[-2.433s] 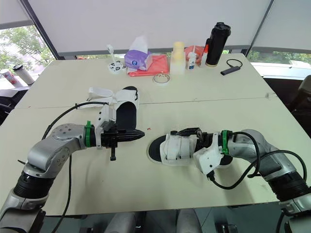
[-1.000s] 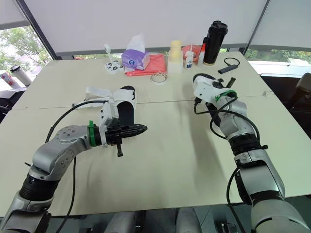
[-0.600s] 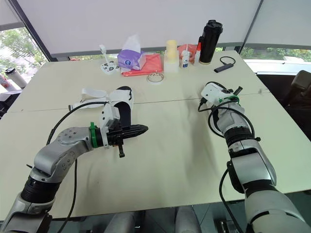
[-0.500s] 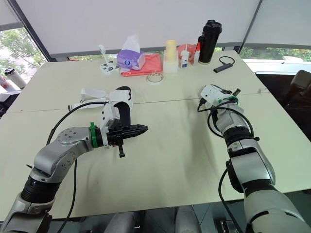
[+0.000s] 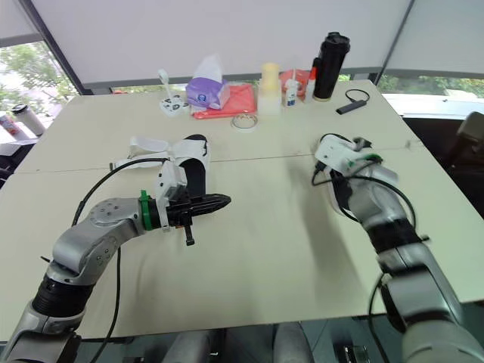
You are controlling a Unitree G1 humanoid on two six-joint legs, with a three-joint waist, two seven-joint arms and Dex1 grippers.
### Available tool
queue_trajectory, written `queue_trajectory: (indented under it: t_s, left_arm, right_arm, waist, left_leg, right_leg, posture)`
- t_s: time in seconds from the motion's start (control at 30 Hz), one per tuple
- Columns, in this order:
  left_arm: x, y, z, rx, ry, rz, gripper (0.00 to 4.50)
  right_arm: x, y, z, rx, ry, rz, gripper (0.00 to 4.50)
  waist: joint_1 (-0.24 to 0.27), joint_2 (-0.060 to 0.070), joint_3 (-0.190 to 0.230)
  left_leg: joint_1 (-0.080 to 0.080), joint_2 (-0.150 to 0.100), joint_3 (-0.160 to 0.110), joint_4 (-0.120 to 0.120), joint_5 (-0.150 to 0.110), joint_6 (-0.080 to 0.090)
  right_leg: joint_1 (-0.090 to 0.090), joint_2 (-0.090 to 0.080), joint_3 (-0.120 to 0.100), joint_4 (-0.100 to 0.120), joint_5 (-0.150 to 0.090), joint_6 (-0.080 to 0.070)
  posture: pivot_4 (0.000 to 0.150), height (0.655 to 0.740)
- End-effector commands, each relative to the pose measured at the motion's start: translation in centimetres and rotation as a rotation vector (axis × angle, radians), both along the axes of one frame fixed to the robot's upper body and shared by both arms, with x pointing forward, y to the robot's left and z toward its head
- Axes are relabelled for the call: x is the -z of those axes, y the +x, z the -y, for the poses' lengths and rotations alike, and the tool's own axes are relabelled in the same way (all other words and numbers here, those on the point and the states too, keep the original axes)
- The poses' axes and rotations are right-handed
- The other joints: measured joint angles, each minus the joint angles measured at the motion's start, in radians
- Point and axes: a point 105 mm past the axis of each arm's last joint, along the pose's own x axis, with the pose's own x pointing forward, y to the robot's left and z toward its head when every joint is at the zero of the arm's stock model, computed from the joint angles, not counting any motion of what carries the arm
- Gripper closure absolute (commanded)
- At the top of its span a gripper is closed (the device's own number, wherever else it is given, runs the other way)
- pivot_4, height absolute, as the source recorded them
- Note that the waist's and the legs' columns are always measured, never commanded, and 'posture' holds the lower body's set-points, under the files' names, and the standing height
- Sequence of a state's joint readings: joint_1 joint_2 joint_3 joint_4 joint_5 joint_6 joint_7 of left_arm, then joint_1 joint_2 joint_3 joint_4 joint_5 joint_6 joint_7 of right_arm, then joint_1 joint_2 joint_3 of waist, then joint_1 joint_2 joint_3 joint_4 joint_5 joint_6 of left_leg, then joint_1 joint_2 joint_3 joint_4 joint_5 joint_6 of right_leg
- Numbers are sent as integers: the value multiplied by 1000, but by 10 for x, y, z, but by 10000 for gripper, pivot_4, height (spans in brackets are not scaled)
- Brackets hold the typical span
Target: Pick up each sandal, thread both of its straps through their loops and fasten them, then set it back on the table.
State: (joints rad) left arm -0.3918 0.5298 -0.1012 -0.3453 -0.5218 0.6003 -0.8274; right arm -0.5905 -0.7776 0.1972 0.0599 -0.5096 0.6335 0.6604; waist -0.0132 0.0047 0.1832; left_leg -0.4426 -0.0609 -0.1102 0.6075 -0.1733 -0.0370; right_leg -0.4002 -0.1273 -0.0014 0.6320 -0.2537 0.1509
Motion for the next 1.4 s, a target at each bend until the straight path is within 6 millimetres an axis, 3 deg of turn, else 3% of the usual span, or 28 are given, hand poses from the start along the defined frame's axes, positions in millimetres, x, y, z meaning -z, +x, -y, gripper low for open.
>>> queue_trajectory:
  t_s: [0.03, 0.17, 0.23, 0.4, 0.6, 0.7, 0.93, 1.07, 1.2, 1.4]
  left_arm:
    - [-12, 1, -1, -9, -7, 67, 45000]
    - [-14, 12, -8, -82, 10, 98, 45000]
    - [-16, 26, -16, -174, 51, 158, 45000]
    - [-18, 51, -35, -349, 170, 314, 45000]
    - [-17, 74, -62, -519, 391, 532, 45000]
    - [-20, 83, -75, -603, 458, 609, 36691]
    - [-26, 95, -81, -665, 536, 726, 1143]
    - [-22, 102, -78, -666, 596, 764, 456]
    - [-2, 112, -65, -637, 625, 707, 456]
    - [5, 127, -61, -654, 714, 747, 456]
  right_arm:
    - [-22, -26, -16, -73, 91, -20, 356]
    - [-29, -53, -32, -151, 226, -83, 356]
    - [-35, -72, -61, -285, 460, -154, 356]
    - [-50, -110, -112, -559, 794, -294, 356]
    - [-49, -122, -136, -617, 1065, -427, 356]
    - [-43, -122, -143, -611, 1070, -435, 0]
    - [-40, -121, -150, -608, 1069, -427, 0]
    - [-39, -118, -150, -589, 1068, -413, 0]
    - [-40, -116, -149, -578, 1073, -394, 0]
    - [-42, -119, -151, -587, 1087, -393, 0]
  waist:
    - [-4, 0, 0]
    - [-5, 0, 0]
    - [1, 0, 0]
    - [3, -2, 0]
    - [4, -2, 0]
    - [7, -2, 0]
    - [4, -2, 0]
    - [5, -2, 0]
    - [7, -2, 0]
    - [2, -3, 0]
  left_leg:
    - [0, 0, 0, 1, 0, 0]
    - [1, 2, 1, 4, 0, 0]
    - [1, 3, 1, 5, 0, 0]
    - [1, 3, 0, 5, 0, 0]
    - [0, 2, 0, 4, 0, 0]
    - [0, 3, 0, 4, 0, -1]
    - [-1, 2, 0, 3, 0, -1]
    - [-1, 2, 0, 3, 0, 0]
    - [-1, 2, 0, 4, 0, 0]
    - [-1, 2, 0, 3, 0, 0]
  right_leg:
    - [1, 0, 0, 0, 0, 0]
    - [2, 0, 0, 0, -1, -5]
    - [2, 1, 0, 0, -1, -6]
    - [3, 1, 0, -1, -1, -5]
    - [2, 1, 0, -1, 0, -5]
    - [1, 1, 0, -1, 0, -5]
    - [-1, 1, 0, -1, 1, -2]
    - [-1, 1, 0, -1, 1, -2]
    - [0, 1, -1, -1, 1, -1]
    - [-1, 2, -1, 1, 1, -1]
  posture:
    - [1500, 7296]
    - [1500, 7296]
    - [1500, 7296]
    - [1500, 7296]
    - [1500, 7296]
    - [1500, 7296]
    - [1500, 7296]
    - [1500, 7296]
    - [1500, 7296]
    - [1500, 7296]
